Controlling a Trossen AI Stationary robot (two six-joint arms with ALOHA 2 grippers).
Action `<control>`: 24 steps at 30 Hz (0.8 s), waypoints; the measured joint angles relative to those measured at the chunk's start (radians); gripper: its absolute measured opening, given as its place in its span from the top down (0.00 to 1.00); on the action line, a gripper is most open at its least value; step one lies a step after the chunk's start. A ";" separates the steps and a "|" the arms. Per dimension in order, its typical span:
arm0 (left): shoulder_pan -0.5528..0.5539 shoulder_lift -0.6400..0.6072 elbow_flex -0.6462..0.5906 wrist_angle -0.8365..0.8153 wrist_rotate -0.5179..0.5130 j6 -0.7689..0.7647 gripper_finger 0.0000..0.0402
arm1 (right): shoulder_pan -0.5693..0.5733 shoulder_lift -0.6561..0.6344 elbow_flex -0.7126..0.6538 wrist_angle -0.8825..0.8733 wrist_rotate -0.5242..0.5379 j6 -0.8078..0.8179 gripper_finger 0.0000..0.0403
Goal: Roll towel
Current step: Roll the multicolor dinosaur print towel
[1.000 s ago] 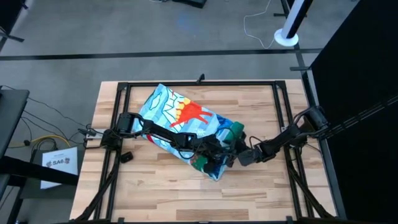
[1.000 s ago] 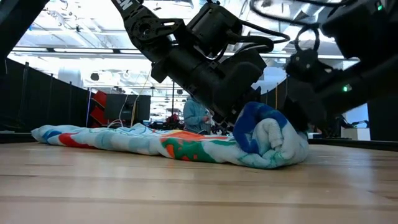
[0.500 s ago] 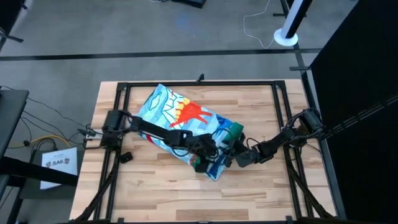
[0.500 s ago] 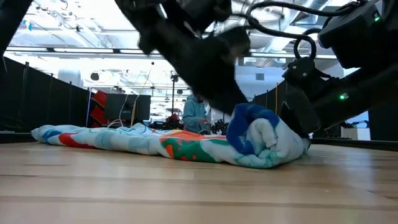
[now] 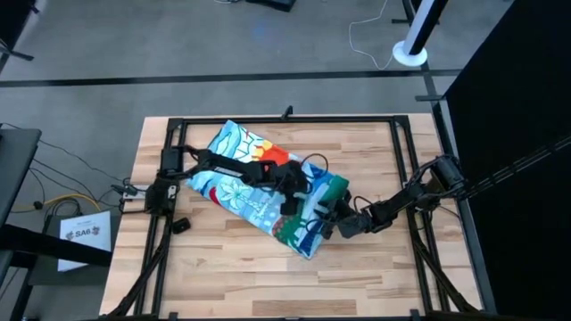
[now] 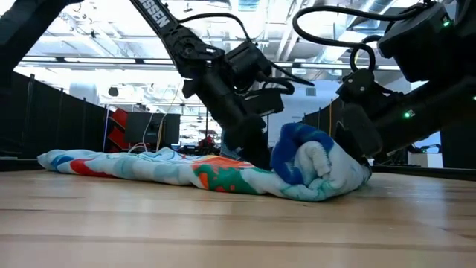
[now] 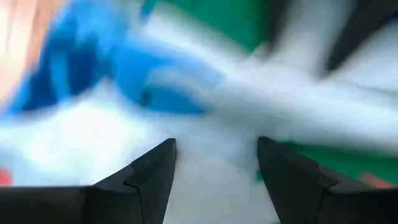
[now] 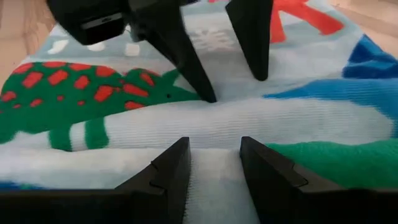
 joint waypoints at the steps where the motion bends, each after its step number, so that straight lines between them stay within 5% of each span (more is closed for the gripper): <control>1: 0.010 0.007 0.005 -0.009 0.000 -0.001 0.47 | 0.000 -0.002 0.000 -0.003 -0.001 0.008 0.67; 16: 0.026 0.017 0.009 -0.149 -0.006 -0.005 0.47 | -0.097 -0.169 0.003 -0.255 -0.303 0.086 0.67; 24: 0.026 0.016 0.009 -0.172 -0.008 -0.027 0.47 | -0.108 -0.179 0.007 -0.298 -0.340 0.083 0.67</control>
